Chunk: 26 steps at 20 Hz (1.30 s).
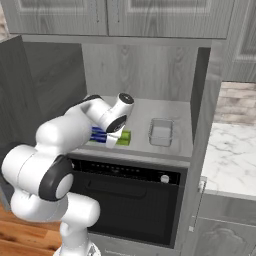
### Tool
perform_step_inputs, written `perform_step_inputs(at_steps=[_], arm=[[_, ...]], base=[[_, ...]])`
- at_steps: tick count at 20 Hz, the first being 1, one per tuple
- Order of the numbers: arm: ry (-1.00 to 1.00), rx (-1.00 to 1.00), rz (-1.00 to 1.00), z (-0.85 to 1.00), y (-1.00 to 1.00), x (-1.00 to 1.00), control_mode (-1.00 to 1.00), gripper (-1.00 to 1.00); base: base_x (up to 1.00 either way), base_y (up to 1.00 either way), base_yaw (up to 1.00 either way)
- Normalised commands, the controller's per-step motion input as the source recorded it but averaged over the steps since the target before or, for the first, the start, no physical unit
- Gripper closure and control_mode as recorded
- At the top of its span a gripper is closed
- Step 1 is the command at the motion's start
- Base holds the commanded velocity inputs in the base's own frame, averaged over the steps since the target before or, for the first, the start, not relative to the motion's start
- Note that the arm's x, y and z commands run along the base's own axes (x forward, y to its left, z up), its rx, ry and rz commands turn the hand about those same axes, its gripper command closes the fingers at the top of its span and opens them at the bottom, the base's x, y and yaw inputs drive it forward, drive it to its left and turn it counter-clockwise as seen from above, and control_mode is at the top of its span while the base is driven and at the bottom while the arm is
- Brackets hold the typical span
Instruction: Retrieve the tupperware and aluminum foil from the cabinet and place them on the dining counter near the plate with shrimp and avocado to prepare for storing leftovers.
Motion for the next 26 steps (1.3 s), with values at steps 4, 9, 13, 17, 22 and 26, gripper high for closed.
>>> perform_step_inputs(at_steps=[4, 9, 13, 17, 22, 26], arm=[[0.02, 0.0, -0.01, -0.26, 0.0, 0.01, -1.0, 1.0], [0.0, 0.0, 0.0, 0.0, 0.0, 0.0, -1.0, 1.0], [0.0, 0.0, 0.0, 0.0, 0.0, -0.01, -1.0, 1.0], [-0.05, 0.0, 0.0, 0.0, -0.08, -0.26, -1.0, 1.0], [-0.21, 0.02, -0.03, 0.34, -0.21, -0.53, -1.0, 1.0], [-0.24, 0.02, -0.03, 0.51, -0.21, -0.72, -1.0, 1.0]], base=[[0.0, 0.0, 0.0], [0.0, 0.0, 0.0], [0.0, 0.0, 0.0], [0.0, 0.0, 0.0], [0.0, 0.0, 0.0], [0.0, 0.0, 0.0]])
